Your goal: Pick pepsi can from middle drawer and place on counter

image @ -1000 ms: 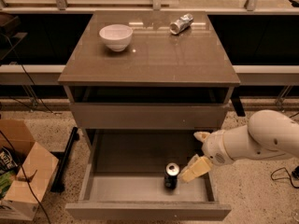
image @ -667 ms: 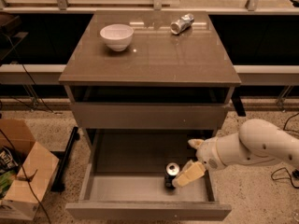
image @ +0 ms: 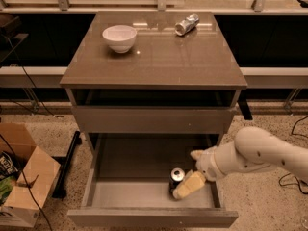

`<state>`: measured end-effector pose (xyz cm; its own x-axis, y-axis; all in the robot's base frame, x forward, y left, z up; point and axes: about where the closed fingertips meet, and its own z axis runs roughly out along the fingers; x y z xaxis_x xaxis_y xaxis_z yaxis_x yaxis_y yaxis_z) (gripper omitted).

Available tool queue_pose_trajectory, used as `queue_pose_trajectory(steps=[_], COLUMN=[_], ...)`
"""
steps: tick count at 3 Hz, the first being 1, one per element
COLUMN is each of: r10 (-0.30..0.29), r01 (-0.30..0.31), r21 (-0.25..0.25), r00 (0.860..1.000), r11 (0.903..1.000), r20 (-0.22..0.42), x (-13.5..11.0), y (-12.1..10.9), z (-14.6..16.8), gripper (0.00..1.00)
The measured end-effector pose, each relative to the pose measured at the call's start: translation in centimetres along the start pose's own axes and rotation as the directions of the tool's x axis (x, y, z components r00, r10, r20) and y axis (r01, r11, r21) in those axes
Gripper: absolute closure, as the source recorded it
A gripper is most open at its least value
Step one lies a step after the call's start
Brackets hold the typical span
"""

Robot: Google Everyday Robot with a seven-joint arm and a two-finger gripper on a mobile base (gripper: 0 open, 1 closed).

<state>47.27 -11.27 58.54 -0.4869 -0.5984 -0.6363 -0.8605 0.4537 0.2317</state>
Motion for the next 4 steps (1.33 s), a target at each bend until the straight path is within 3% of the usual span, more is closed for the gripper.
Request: queue_pose_trajectory(steps=[1, 2, 3, 4], r10=[0.038, 0.09, 0.122, 0.203], r01=[-0.037, -0.091, -0.127, -0.21], r21=[0.028, 0.065, 0.071, 0.058], r00=[0.999, 0.996, 0.99, 0.973], r11=[0.9989, 0.9937, 0.9894, 0.9759], r20=[-0.032, 0.02, 0.065, 0.112], x=[2.1, 4.2, 5.3, 7.2], y=[-1.0, -3.7, -5.7, -7.7], z=[3.5, 7.5, 9.9, 12.6], gripper=[0.0, 0.0, 0.0, 0.26])
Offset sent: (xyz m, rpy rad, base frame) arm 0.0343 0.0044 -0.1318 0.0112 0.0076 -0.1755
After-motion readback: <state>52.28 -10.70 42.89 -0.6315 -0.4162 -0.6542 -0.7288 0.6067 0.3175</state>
